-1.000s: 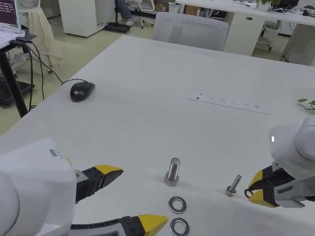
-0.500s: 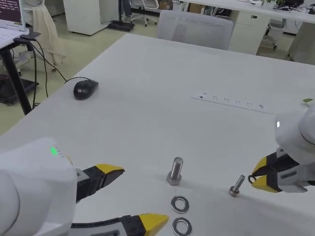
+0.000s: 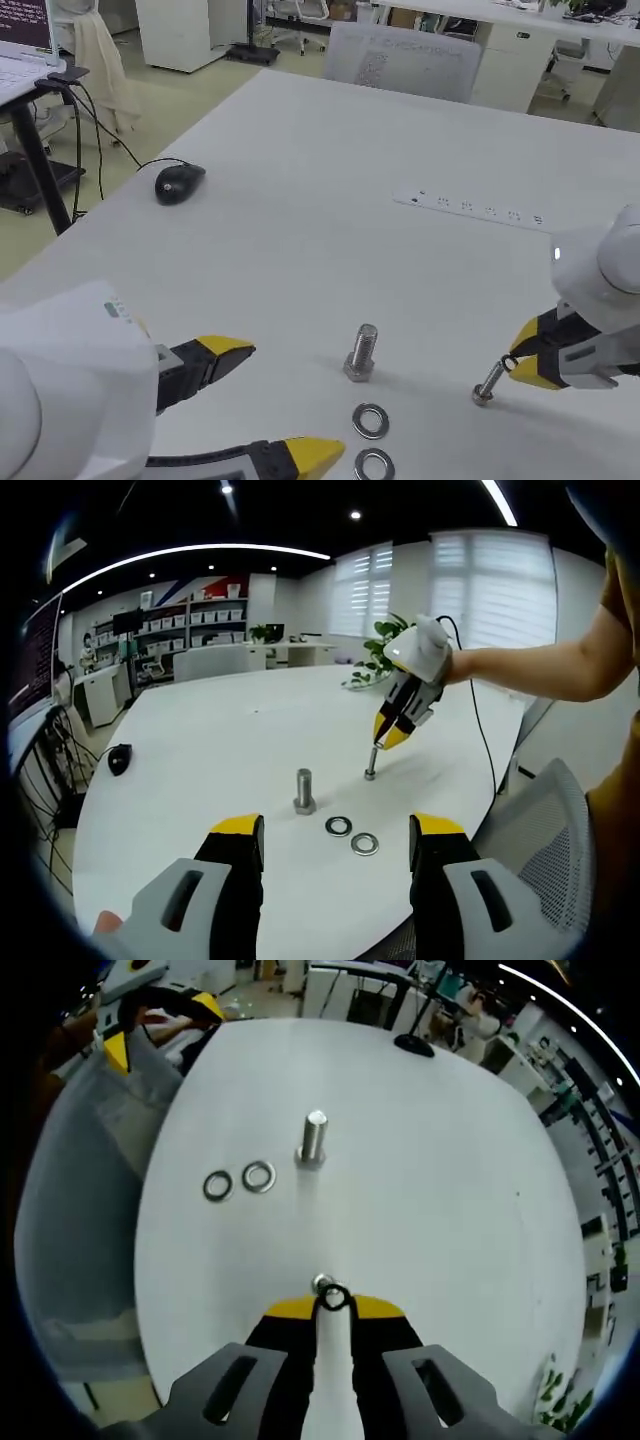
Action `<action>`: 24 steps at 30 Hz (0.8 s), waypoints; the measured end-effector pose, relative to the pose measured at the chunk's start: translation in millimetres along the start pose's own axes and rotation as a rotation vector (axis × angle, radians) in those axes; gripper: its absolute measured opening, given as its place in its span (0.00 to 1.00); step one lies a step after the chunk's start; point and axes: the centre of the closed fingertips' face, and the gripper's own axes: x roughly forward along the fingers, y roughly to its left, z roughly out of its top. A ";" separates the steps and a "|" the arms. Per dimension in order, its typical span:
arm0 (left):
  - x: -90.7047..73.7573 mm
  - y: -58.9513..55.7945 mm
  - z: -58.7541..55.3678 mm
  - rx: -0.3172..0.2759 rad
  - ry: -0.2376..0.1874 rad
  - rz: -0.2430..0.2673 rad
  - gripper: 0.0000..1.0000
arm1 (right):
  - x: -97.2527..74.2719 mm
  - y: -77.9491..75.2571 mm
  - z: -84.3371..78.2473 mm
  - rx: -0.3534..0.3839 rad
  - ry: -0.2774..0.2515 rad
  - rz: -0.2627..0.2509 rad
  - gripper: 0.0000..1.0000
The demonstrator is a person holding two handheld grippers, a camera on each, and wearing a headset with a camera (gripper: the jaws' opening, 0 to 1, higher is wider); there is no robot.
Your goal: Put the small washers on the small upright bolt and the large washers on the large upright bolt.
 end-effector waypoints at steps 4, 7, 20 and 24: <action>0.6 0.4 -0.9 -0.005 0.003 -0.003 0.58 | 2.3 -1.9 0.1 -0.005 0.004 0.005 0.12; 1.0 1.0 -1.3 -0.002 0.006 -0.002 0.58 | 4.4 -2.0 0.0 -0.007 0.010 0.012 0.12; 1.2 2.9 -2.4 -0.008 0.007 0.000 0.58 | 18.0 0.6 -2.0 -0.008 0.021 0.029 0.13; 1.6 3.3 -3.9 -0.011 0.011 -0.001 0.58 | 25.9 1.9 -3.0 -0.003 0.003 0.036 0.13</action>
